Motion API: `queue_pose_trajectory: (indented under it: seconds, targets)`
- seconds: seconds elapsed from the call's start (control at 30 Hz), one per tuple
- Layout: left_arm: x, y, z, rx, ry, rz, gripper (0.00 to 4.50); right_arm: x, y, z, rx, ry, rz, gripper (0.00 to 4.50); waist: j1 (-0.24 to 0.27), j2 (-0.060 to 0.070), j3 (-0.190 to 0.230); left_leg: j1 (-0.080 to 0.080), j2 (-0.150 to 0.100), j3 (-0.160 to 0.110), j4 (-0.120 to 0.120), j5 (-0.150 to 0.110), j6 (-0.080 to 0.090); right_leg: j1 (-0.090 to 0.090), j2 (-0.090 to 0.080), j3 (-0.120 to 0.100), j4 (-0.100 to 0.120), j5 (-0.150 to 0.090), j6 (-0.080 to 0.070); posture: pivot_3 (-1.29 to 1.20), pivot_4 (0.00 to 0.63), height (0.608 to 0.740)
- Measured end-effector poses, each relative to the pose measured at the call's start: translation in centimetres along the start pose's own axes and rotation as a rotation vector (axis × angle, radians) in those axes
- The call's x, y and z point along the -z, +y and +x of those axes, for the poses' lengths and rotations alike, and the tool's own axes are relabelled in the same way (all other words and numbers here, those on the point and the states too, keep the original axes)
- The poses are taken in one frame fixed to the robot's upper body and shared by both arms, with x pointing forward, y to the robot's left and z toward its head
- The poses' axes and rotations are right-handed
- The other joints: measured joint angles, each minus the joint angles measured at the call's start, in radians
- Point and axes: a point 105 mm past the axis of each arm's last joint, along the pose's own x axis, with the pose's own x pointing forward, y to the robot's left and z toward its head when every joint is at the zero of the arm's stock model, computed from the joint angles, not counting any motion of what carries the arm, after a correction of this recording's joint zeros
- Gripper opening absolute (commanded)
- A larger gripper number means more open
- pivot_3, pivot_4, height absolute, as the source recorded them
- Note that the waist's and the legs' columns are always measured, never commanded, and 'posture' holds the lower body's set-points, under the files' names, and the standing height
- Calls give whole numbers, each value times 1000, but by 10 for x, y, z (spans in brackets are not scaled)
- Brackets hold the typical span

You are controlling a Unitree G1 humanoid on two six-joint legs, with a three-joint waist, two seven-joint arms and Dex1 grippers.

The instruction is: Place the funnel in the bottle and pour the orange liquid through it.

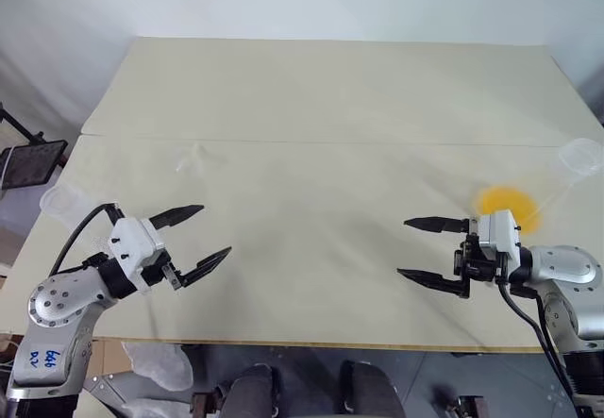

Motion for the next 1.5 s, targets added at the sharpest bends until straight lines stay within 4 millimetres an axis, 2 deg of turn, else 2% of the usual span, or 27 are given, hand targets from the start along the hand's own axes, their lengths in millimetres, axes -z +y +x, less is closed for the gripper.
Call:
queue_pose_trajectory:
  seconds: [0.17,0.27,0.33,0.5,0.67,0.8,1.0,1.27,1.4,1.5]
  targets:
    - [1,6,-1,-80,-13,-18,4500,-1,-2,7,23,-33,4,4491,-1,0,0,0,0,0,0,0,0,0,0,0,0,0,0,0,150,740]
    - [2,10,-14,-186,-39,-83,4500,-10,-7,22,34,-102,6,4491,-12,0,0,1,2,1,0,0,-1,-1,1,0,1,0,0,0,150,740]
    - [5,7,-31,-300,-57,-136,4500,-21,-9,40,18,-172,11,4491,-21,-1,0,1,3,0,0,-1,-1,0,0,0,2,0,0,0,150,740]
    - [33,-13,-79,-578,15,-263,4500,-47,-5,78,-56,-306,17,4491,-22,-1,0,1,3,-1,0,-1,0,0,-1,-1,2,0,0,0,150,740]
    - [45,-24,-124,-872,35,-297,4500,-71,0,106,-148,-402,-6,4491,-4,-5,-2,1,3,-1,3,-4,3,1,-2,-1,0,0,0,0,150,740]
    - [50,-31,-147,-1026,33,-321,4500,-73,10,116,-237,-401,-25,4491,5,-8,-3,0,2,-2,5,-7,4,2,-2,-2,1,0,0,0,150,740]
    - [45,-19,-149,-1078,5,-299,4500,-66,12,116,-258,-378,-39,4491,-1,-8,-4,0,4,-2,13,-11,5,5,-1,-4,1,0,0,0,150,740]
    - [24,37,-122,-1051,-5,-229,4500,-59,13,115,-235,-360,-22,4491,-3,-8,-4,0,3,-5,15,-12,4,6,-1,-5,3,0,0,0,150,740]
    - [30,57,-114,-1082,-8,-265,4500,-55,14,114,-221,-352,-8,4491,-5,-8,-4,0,2,-5,15,-13,4,6,0,-6,4,0,0,0,150,740]
    - [30,72,-100,-1047,-12,-281,4500,-55,15,116,-211,-354,-11,4491,-4,-8,-4,0,2,-5,16,-13,3,6,1,-7,4,0,0,0,150,740]
